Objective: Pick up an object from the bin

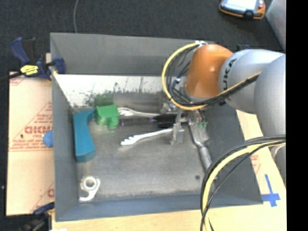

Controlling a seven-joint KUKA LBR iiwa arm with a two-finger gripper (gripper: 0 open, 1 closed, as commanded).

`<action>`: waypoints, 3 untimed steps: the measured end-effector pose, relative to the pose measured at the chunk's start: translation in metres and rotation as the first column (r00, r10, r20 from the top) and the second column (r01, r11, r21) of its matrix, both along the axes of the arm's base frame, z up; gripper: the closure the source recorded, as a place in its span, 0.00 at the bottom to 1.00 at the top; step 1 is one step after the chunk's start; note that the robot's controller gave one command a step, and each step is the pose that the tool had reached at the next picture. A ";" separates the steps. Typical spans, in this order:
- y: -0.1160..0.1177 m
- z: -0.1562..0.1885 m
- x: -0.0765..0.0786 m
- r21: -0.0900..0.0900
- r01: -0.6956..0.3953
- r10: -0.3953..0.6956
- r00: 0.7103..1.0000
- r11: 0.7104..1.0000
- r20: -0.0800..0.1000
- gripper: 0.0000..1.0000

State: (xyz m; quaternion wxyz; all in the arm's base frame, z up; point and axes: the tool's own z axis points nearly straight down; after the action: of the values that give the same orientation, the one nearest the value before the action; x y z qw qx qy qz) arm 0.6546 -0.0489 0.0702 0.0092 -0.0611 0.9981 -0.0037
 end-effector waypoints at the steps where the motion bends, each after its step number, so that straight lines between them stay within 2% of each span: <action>1: 0.006 0.001 -0.007 0.009 0.271 -0.270 0.963 0.963 -0.004 1.00; 2: 0.006 0.001 -0.007 0.008 0.270 -0.270 0.963 0.963 -0.004 1.00; 3: 0.005 0.036 -0.009 0.007 0.269 -0.269 0.963 0.963 -0.008 1.00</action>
Offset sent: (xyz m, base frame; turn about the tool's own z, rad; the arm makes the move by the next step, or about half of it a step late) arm 0.0000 0.0000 0.0000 0.0000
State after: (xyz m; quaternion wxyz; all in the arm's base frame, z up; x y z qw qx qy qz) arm 0.6454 -0.0435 0.1064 0.0054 0.0750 0.9972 -0.0005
